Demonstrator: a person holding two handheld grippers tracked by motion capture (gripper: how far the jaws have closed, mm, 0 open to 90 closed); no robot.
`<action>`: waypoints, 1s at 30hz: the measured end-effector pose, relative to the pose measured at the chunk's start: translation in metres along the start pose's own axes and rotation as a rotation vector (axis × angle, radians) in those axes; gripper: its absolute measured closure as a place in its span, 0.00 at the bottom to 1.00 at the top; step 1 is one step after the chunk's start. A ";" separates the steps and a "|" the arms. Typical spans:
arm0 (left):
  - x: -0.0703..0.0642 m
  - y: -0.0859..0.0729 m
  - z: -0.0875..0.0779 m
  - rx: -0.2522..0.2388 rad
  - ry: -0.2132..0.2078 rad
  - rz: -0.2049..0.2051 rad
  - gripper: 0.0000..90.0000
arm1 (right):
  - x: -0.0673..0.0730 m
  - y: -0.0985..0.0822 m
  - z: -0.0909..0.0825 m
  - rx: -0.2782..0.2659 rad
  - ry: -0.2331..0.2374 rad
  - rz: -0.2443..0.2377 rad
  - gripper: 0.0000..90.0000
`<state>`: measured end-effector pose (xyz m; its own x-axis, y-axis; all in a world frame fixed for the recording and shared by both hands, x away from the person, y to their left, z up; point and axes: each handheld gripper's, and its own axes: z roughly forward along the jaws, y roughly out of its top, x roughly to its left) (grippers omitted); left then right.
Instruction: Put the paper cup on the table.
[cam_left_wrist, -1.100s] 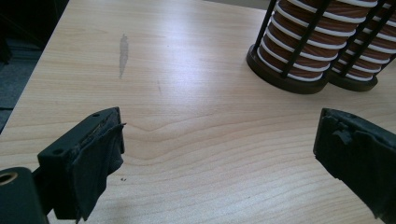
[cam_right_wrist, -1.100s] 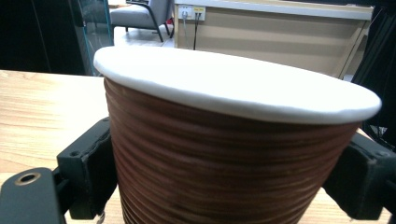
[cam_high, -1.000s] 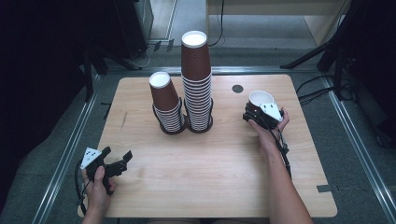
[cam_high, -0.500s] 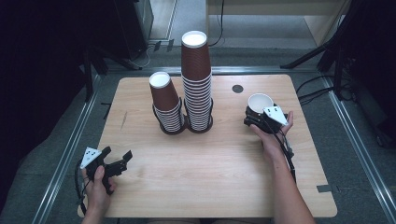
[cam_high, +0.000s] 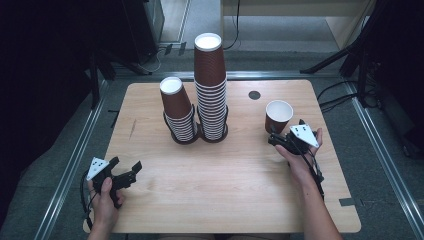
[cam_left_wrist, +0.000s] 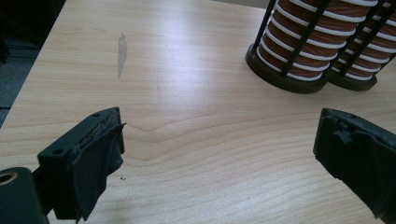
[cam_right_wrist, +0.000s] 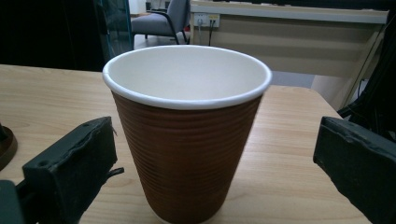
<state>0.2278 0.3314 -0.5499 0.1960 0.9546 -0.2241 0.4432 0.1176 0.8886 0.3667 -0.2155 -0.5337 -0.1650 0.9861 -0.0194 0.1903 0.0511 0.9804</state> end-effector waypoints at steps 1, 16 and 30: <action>0.000 0.000 0.000 0.000 -0.001 0.000 0.02 | -0.002 0.000 -0.004 -0.006 0.003 0.005 0.00; -0.001 0.000 0.001 0.007 0.015 0.008 0.02 | -0.013 0.000 -0.040 -0.039 0.033 0.010 0.00; -0.003 -0.001 0.001 0.011 0.030 0.018 0.02 | -0.031 -0.013 -0.067 -0.032 0.022 0.002 0.00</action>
<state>0.2275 0.3283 -0.5501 0.1780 0.9643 -0.1962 0.4491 0.0978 0.8881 0.3045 -0.2573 -0.5322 -0.1861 0.9824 -0.0136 0.1594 0.0439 0.9862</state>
